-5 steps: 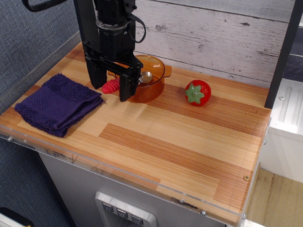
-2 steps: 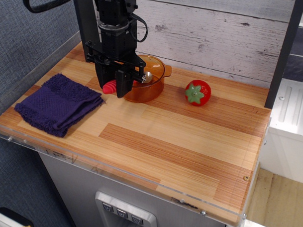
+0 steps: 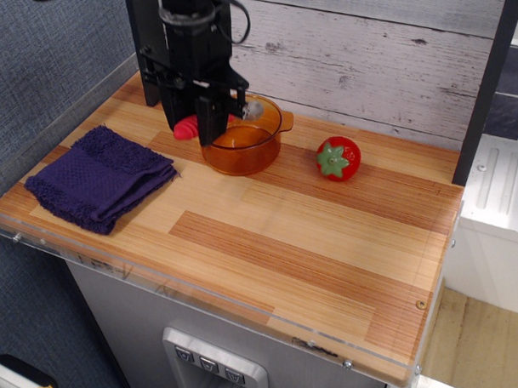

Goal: Put the handle of the red spoon in the empty corner.

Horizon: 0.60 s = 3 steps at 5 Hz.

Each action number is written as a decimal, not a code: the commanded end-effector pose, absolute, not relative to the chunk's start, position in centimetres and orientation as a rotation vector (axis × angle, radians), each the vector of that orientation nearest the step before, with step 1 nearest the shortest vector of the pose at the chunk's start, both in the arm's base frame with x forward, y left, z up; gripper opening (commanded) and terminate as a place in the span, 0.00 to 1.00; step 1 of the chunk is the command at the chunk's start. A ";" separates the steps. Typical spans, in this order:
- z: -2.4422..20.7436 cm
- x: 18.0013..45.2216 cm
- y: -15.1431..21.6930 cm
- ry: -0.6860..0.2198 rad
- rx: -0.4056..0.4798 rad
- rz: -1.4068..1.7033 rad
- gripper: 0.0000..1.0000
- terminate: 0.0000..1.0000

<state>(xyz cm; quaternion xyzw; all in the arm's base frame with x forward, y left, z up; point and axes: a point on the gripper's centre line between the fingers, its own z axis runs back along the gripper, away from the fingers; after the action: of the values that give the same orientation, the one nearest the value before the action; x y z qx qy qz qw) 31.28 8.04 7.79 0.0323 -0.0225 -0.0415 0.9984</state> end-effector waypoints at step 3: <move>12.4 27.4 4.4 -0.259 0.039 -0.165 0.00 0.00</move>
<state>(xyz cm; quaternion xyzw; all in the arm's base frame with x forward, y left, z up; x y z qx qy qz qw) 27.24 4.01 11.31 0.0121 -0.1083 -0.0813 0.9907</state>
